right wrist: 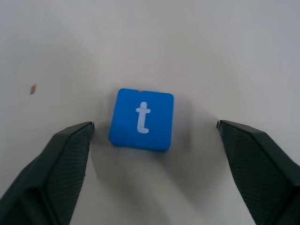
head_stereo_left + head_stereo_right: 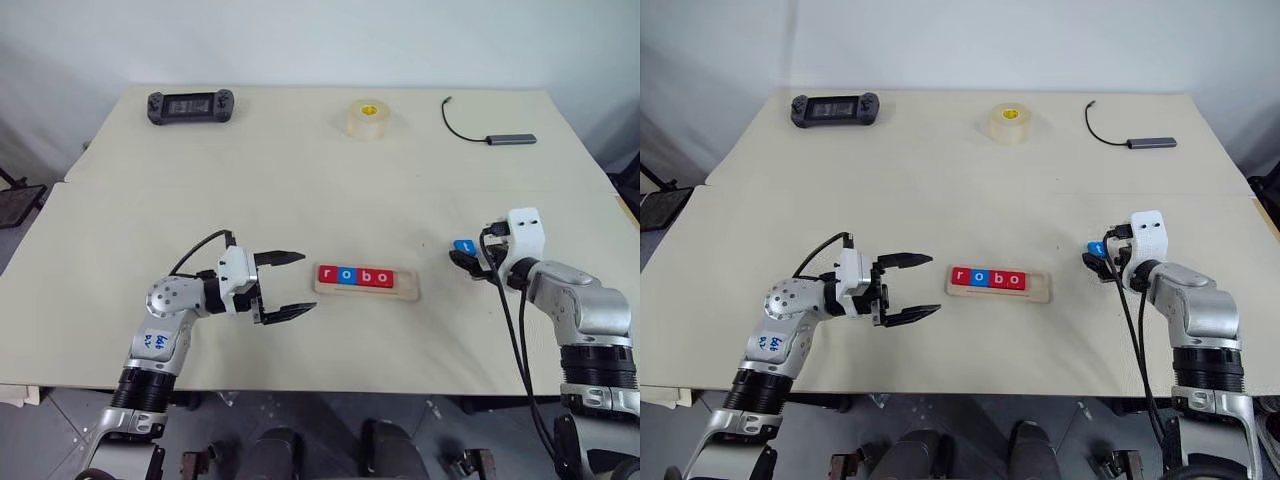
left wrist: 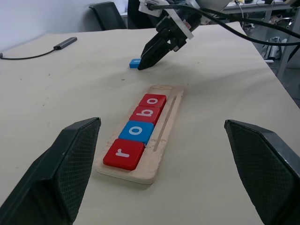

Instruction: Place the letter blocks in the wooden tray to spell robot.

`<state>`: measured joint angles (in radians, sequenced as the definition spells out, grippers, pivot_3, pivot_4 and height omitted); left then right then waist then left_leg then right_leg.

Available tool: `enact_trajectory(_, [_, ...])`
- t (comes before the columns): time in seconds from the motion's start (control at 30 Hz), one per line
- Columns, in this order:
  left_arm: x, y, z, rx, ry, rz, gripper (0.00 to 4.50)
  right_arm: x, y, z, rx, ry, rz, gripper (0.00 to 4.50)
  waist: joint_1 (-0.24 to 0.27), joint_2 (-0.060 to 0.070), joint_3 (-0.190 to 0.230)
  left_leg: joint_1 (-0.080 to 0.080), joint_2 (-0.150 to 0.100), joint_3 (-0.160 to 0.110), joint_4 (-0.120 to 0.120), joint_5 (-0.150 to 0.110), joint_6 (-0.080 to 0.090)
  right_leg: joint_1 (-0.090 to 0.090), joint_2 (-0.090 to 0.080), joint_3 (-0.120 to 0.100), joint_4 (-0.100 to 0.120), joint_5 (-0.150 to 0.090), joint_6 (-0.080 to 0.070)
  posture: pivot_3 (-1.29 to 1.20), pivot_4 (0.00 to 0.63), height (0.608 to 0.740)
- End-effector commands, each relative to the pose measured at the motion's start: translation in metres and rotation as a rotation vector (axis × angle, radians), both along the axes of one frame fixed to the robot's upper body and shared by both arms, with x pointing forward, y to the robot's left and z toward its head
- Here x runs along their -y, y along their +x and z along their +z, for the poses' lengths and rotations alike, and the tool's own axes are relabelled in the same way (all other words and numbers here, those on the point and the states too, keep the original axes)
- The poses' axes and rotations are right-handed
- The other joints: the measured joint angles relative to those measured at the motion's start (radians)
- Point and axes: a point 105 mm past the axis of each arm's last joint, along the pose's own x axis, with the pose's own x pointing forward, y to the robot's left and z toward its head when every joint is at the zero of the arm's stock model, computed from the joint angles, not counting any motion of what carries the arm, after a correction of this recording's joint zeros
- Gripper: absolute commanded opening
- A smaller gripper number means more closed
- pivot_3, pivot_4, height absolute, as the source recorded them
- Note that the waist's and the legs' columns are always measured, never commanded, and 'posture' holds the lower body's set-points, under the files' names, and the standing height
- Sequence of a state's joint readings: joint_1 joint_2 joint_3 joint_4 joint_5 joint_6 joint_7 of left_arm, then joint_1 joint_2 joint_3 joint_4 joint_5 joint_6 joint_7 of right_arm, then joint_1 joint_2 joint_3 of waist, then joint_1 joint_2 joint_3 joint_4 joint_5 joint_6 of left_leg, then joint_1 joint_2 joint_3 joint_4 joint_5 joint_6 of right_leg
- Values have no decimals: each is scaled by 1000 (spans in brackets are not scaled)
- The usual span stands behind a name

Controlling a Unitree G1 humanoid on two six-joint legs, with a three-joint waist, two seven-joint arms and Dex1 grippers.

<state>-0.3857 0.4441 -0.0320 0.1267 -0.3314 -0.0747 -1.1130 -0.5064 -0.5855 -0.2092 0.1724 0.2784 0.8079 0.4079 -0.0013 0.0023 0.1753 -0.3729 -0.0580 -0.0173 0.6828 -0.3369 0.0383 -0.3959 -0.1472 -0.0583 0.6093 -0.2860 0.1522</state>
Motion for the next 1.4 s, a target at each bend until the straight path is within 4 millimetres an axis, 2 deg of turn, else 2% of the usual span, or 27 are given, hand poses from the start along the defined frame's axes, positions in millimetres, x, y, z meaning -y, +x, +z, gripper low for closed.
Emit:
enact_trajectory(0.03, [2, -2, 10, 36, -15, -9, 4500, 2, 0, -3, 8, 1, -25, 3200, 0, 0, 0, 0, 0, 0, 0, 0, 0, 0, 0, 0, 0, 0, 0, 0, 150, 740])
enact_trajectory(0.2, [4, -1, 10, 35, -12, -23, 4500, 0, -5, 3, 37, 3, -24, 1469, 2, 0, 0, 0, 0, 0, 0, 0, 0, 0, 0, 0, 0, 0, 0, 0, 150, 740])
enact_trajectory(0.33, [7, 0, 10, 32, -10, -39, 4500, -2, -16, 19, 86, -8, -29, 1454, 5, 0, 0, 0, 0, -1, 0, 0, 0, 0, 0, 0, 0, 0, 0, 0, 150, 740])
enact_trajectory(0.43, [8, 2, 10, 27, -7, -50, 4500, -14, -36, 32, 104, -7, -8, 1454, 4, 0, 0, -1, 0, -1, -1, 0, 0, -1, 0, 0, 0, 0, 0, 0, 150, 740])
enact_trajectory(0.5, [9, 2, 10, 24, -8, -55, 4500, -20, -48, 34, 100, 7, -21, 1454, 3, 0, 0, -1, 0, -1, -1, 0, 0, -1, 0, 0, 0, 0, 0, 0, 150, 740])
enact_trajectory(0.7, [14, 0, 7, 3, -9, -87, 4500, -39, -84, 14, 32, 35, -72, 1454, 4, 0, 0, -1, 0, -1, -1, 0, -1, -2, 1, 0, -1, 0, 0, 0, 150, 740])
enact_trajectory(0.93, [13, 2, 9, 6, 0, -97, 4500, -46, -88, -1, 7, 59, -160, 1454, 3, 0, 0, -1, 0, -1, -2, -1, 0, -3, 1, 2, 0, 0, 0, 0, 150, 740])
enact_trajectory(1.07, [12, 3, 10, 11, 4, -92, 4500, -59, -89, -2, 1, 84, -100, 2858, 1, 0, 0, -1, 0, 0, -2, -1, 0, -3, 1, 2, 0, 0, 0, 0, 150, 740])
enact_trajectory(1.2, [10, 2, 10, 13, 8, -84, 4500, -44, -87, 6, -18, 43, -38, 4248, 3, 0, 0, -1, 0, 0, -2, -1, 0, -3, 1, 3, 0, 0, 0, 0, 150, 740])
enact_trajectory(1.23, [9, 2, 10, 14, 7, -80, 4500, -39, -87, 10, -22, 13, 1, 4461, 3, 0, 0, -1, -1, 0, -2, -1, 0, -3, 1, 3, 0, 0, 0, 0, 150, 740])
enact_trajectory(1.4, [8, 1, 9, 14, 7, -72, 4500, -24, -80, 31, 36, -186, 217, 4461, 3, 0, 0, -1, 0, 0, -3, -1, 2, -2, 1, 2, -3, 0, 0, 0, 150, 740])
